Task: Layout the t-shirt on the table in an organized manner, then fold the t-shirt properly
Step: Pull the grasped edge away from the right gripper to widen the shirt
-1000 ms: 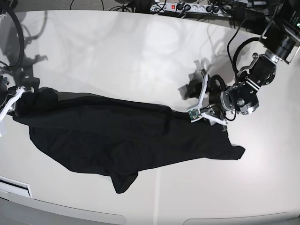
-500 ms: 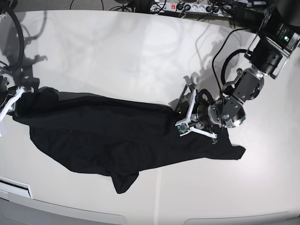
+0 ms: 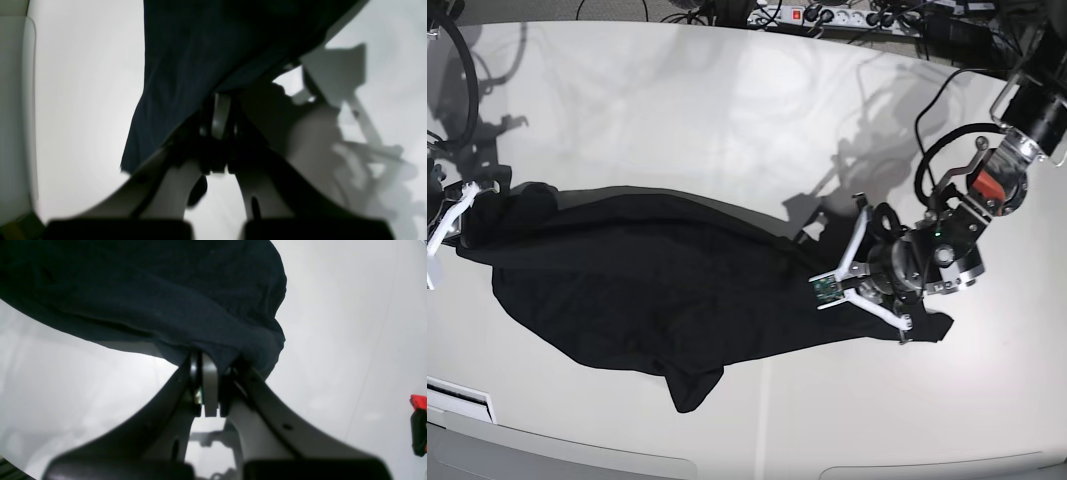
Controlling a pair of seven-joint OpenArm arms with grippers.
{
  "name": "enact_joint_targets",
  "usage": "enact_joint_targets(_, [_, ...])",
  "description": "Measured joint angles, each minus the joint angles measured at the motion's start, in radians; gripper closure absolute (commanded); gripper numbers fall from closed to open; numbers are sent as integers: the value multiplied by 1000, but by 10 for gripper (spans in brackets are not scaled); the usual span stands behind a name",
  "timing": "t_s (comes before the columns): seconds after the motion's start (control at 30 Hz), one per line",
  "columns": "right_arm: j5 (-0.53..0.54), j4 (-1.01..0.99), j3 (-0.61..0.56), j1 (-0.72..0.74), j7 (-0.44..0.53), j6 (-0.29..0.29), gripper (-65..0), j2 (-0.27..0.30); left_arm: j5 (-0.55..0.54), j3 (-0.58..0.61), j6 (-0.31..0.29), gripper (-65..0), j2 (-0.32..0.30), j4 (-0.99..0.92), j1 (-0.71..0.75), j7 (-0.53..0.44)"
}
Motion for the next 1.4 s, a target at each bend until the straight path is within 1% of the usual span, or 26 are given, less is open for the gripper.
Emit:
enact_joint_targets(0.1, [-2,0,0,0,0,1,0,0,-36,-1,0,0,-65,10,0,3])
enact_joint_targets(0.13, [-18,0,0,3,0,3,0,-1,-47,-1,-4,0,-80,10,0,3])
enact_joint_targets(0.17, [-39,0,0,5,1,3,0,0,-67,-2,-25,0,-92,10,0,2])
enact_joint_targets(0.27, [-83,0,0,14,0,3,0,7,-158,0,-160,0,-128,19,-1,-6])
enact_joint_targets(0.3, [-92,0,0,18,0,3,0,7,-190,1,-196,0,-144,28,-1,-10])
enact_joint_targets(0.33, [-91,0,0,20,1,2,0,8,-218,3,-214,0,-161,40,-2,-9])
enact_joint_targets(0.43, [-89,0,0,19,0,-5,0,8,-300,3,-213,0,-223,97,-15,3])
enact_joint_targets(0.5, [-87,0,0,19,-15,-5,0,20,-347,3,-213,0,-256,137,-32,3])
enact_joint_targets(0.57, [-60,0,0,19,-23,-1,0,45,-394,3,-213,0,-275,162,-55,3])
enact_joint_targets(0.6, [-43,0,0,19,-33,23,0,61,-420,3,-213,0,-283,170,-67,3])
enact_joint_targets(0.63, [-16,0,0,19,-50,42,0,80,-448,3,-213,0,-289,175,-80,3])
enact_joint_targets(0.73, [61,0,0,19,-116,59,0,129,-536,3,-212,0,-309,179,-119,13])
enact_joint_targets(0.83, [169,0,0,19,-185,88,0,157,-692,3,-209,0,-320,179,-140,135])
enact_joint_targets(0.9, [219,0,0,19,-209,108,0,158,-820,3,-210,0,-322,182,-149,229])
enact_joint_targets(0.97, [253,0,0,19,-218,111,0,157,-956,3,-209,0,-322,185,-157,311])
enact_joint_targets(1.03, [253,1,0,19,-218,111,0,156,-1069,3,-209,0,-332,187,-159,405])
enact_joint_targets(1.13, [253,1,0,19,-218,111,0,154,-1214,3,-205,0,-364,187,-159,560])
enact_joint_targets(1.23, [253,1,0,19,-218,111,0,154,-1423,3,-205,0,-396,187,-159,718])
enact_joint_targets(1.27, [253,1,0,19,-218,111,0,154,-1468,3,-208,0,-408,187,-156,713])
enact_joint_targets(1.3, [253,1,0,19,-218,111,0,154,-1478,3,-209,0,-417,188,-156,697])
enact_joint_targets(1.4, [253,1,0,19,-218,111,0,154,-1468,3,-209,0,-436,192,-153,705])
